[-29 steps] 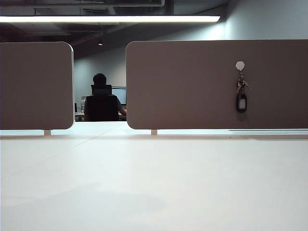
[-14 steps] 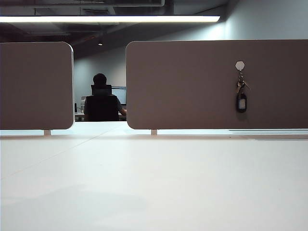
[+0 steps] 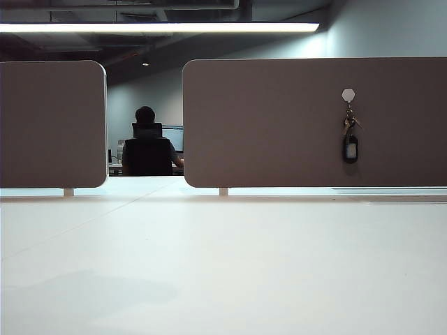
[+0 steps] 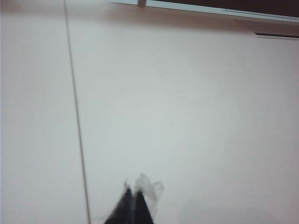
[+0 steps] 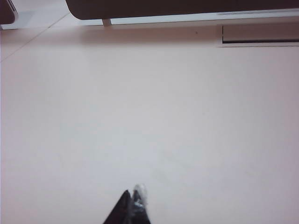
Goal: Hang the bunch of keys on the hook.
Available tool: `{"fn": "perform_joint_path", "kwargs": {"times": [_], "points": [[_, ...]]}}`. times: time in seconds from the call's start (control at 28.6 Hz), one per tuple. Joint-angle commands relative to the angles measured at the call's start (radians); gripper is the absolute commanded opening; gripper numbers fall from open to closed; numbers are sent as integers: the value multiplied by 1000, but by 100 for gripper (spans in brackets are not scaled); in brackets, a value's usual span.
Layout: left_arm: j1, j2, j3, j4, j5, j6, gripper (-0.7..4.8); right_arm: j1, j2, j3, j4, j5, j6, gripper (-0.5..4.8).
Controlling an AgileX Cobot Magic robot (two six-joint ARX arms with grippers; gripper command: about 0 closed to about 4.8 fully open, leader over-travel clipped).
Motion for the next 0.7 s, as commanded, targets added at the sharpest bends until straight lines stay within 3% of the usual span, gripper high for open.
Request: {"fn": "perform_joint_path", "kwargs": {"times": [0.03, 0.7], "points": [[0, 0, -21, 20, 67, -2, -5, 1, 0, -8, 0, 3, 5, -9], [0, 0, -67, 79, 56, 1, 4, 1, 0, -11, -26, -4, 10, -9]]}}
